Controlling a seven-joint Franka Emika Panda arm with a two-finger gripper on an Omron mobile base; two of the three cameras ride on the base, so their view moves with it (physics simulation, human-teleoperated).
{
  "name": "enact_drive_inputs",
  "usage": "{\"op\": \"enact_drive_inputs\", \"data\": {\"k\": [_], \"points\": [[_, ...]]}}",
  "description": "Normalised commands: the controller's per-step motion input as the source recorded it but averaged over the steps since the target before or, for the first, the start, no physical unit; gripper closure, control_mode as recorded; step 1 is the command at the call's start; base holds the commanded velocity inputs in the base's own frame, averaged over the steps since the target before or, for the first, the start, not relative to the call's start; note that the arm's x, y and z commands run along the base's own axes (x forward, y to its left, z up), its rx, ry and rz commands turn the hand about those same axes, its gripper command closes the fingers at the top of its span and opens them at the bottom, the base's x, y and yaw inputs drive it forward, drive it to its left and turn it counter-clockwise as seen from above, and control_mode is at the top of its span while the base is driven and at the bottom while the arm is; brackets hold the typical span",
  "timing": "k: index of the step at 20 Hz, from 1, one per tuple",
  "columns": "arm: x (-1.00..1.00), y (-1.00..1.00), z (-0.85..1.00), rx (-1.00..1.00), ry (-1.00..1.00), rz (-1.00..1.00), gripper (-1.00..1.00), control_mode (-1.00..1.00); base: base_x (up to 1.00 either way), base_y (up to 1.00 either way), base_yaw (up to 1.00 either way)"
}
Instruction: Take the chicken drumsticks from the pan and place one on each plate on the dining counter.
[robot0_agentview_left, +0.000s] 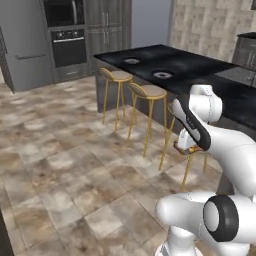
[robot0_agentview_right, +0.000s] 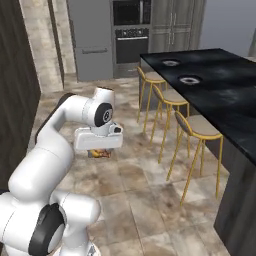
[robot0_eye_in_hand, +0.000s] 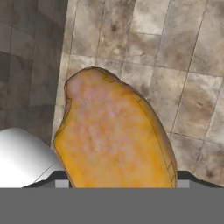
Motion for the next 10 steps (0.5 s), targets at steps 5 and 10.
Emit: {"op": "enact_drive_inputs", "data": {"k": [5,10], "points": [[0.00,0.00,0.00,0.00,0.00,0.00,1.00,1.00,1.00,0.50,-0.27],[0.00,0.00,0.00,0.00,0.00,0.00,1.00,1.00,0.95,0.53,-0.41]]}}
